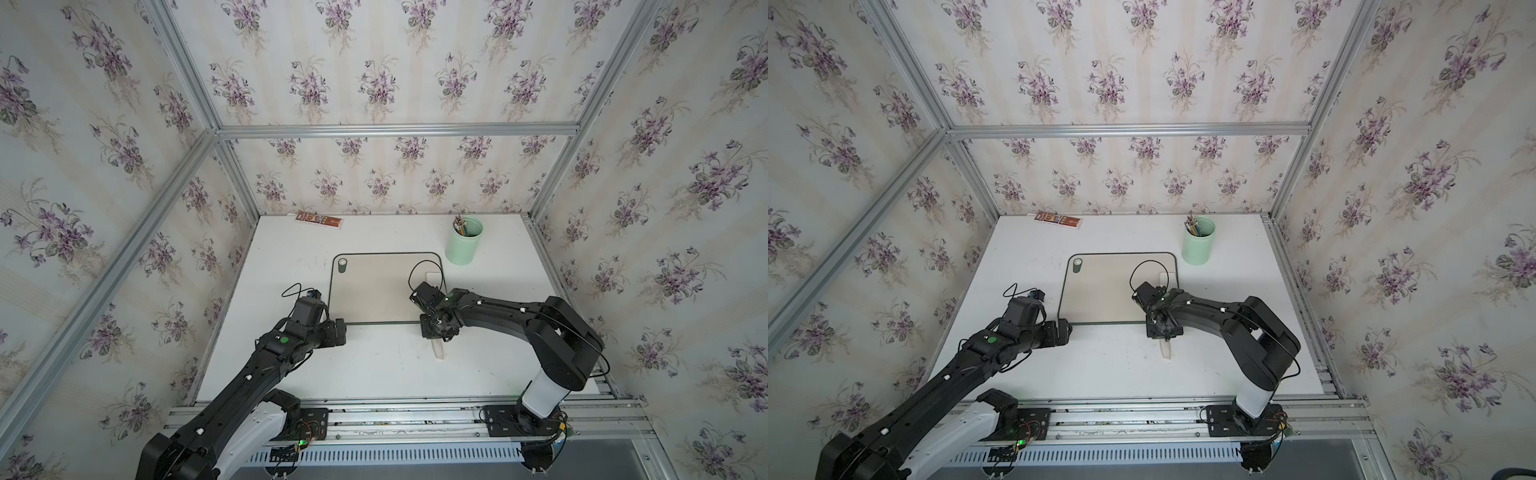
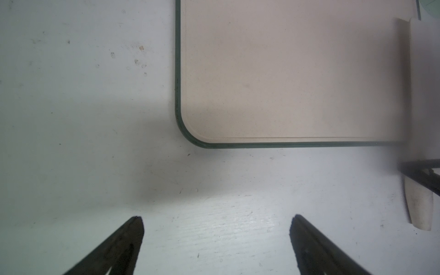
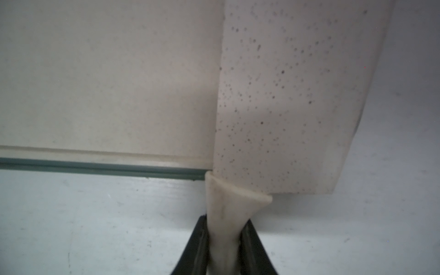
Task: Align the knife with the edge of the cutting board
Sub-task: Place the knife at the edge of the cutting board.
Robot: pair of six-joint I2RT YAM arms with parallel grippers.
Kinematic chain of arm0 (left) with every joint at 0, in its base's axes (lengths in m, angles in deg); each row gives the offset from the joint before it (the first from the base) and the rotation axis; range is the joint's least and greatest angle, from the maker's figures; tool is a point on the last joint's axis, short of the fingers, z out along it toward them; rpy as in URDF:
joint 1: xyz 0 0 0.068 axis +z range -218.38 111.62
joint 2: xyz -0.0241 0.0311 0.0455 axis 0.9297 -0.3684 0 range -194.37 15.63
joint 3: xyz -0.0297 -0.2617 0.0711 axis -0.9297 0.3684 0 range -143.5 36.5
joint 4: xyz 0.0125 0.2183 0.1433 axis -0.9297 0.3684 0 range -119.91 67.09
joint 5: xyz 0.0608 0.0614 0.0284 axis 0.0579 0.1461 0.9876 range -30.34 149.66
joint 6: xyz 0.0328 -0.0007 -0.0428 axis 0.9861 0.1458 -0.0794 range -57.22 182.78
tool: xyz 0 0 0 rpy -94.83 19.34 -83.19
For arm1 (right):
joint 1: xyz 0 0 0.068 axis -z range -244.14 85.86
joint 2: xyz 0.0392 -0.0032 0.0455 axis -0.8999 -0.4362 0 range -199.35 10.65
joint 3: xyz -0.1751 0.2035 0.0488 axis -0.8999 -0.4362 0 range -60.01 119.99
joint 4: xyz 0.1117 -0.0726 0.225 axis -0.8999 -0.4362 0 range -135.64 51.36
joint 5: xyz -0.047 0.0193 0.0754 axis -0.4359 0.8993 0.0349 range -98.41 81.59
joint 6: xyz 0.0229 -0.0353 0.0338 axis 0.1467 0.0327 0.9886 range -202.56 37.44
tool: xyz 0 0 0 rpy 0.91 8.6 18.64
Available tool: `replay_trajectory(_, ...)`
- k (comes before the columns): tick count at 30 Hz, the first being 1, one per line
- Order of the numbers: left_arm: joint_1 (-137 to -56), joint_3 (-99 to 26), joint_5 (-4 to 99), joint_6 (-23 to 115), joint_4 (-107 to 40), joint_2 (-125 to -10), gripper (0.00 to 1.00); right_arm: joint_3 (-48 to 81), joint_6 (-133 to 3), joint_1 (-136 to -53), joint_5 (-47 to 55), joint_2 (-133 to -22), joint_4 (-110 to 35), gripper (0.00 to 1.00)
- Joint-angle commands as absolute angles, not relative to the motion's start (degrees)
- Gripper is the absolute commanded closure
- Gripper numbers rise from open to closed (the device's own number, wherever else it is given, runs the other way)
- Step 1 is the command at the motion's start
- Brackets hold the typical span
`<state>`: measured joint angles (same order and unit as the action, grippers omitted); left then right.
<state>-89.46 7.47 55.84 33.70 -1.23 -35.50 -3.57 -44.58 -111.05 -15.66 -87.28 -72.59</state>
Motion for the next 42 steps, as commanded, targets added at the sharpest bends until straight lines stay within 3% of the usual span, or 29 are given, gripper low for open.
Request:
replay_trajectory(1, -89.43, 7.31, 56.05, 33.6, -1.22, -35.61, 0.01, -3.32, -44.22, -111.09, -16.58, -87.61, -71.7, 0.91)
replay_trajectory(9, -89.43, 7.26, 56.03, 33.69, -1.21, -35.72, 0.01, -3.46, -44.25, -111.13, -16.5, -87.87, -71.48, 0.89)
replay_trajectory(13, -89.44, 7.27, 55.97, 33.69, -1.26, -35.78, 0.01, -3.64, -43.88, -111.14, -16.25, -87.78, -71.02, 0.77)
replay_trajectory(18, -89.47, 7.08, 55.94, 33.64, -1.09, -36.15, 0.01, -3.69, -43.7, -111.11, -15.92, -87.49, -70.89, 0.53)
replay_trajectory(22, -89.55, 7.21, 56.03, 33.6, -1.02, -35.96, 0.01, -3.59, -43.64, -111.08, -15.95, -87.0, -70.8, 0.46)
replay_trajectory(25, -89.56, 7.17, 56.05, 33.58, -1.0, -36.0, 0.01, -3.67, -43.69, -111.07, -16.06, -86.92, -70.87, 0.46)
replay_trajectory(42, -89.56, 7.14, 56.23, 33.6, -1.0, -36.05, 0.01, -4.84, -42.29, -111.09, -16.85, -86.34, -69.94, 0.66)
